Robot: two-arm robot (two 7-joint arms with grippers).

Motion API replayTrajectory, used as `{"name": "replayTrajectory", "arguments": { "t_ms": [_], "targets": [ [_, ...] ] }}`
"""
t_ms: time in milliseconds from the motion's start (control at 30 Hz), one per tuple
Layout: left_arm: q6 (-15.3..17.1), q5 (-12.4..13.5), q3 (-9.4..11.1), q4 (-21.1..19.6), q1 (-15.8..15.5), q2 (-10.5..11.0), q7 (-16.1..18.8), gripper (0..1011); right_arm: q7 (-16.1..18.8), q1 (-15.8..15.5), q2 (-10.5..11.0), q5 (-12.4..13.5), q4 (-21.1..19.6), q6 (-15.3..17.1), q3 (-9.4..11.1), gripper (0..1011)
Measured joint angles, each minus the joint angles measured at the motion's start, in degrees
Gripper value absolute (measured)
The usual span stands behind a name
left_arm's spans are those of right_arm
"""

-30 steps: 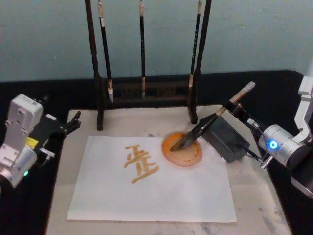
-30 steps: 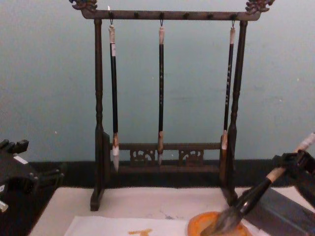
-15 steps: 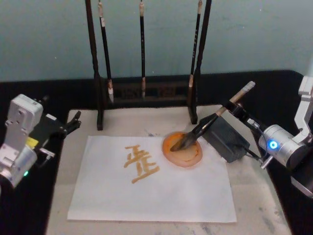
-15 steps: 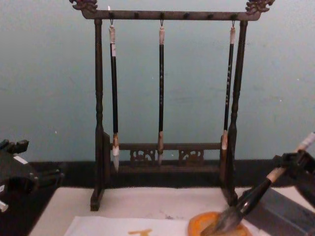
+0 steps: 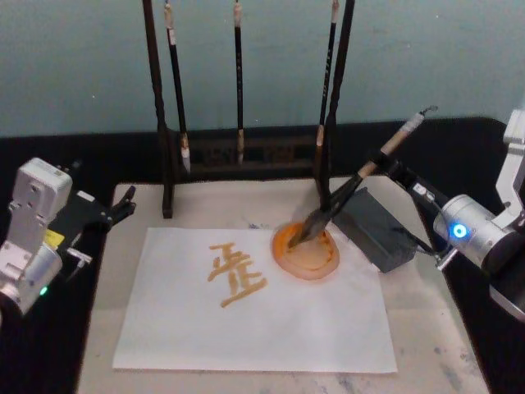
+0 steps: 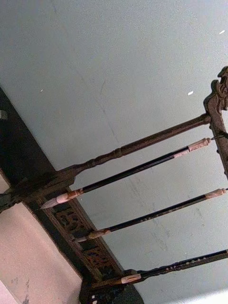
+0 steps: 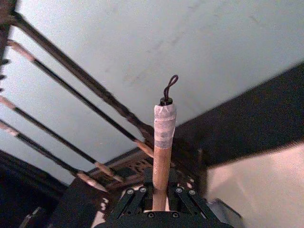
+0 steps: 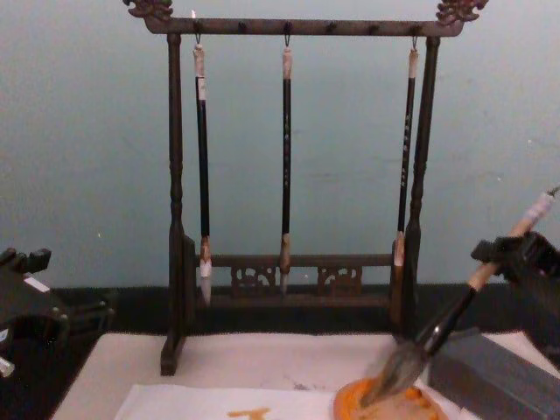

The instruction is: Pick up the brush from the inkstone, write on the paper, then place the brush back to its original position.

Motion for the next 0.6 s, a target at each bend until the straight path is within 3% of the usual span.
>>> {"name": "replayTrajectory", "arguments": {
  "t_ms": [300,600],
  "targets": [
    [0.0,0.0,0.0,0.0,0.0,0.0,0.0,1010,2.39,0.56,1.87,0.4,-3.26,-0.84,-1.52,174],
    [0.0,0.0,0.0,0.0,0.0,0.0,0.0,1010,6.3,4.07,4.7,-2.67,-4.83,-1.97,-5.34,174]
  ]
}}
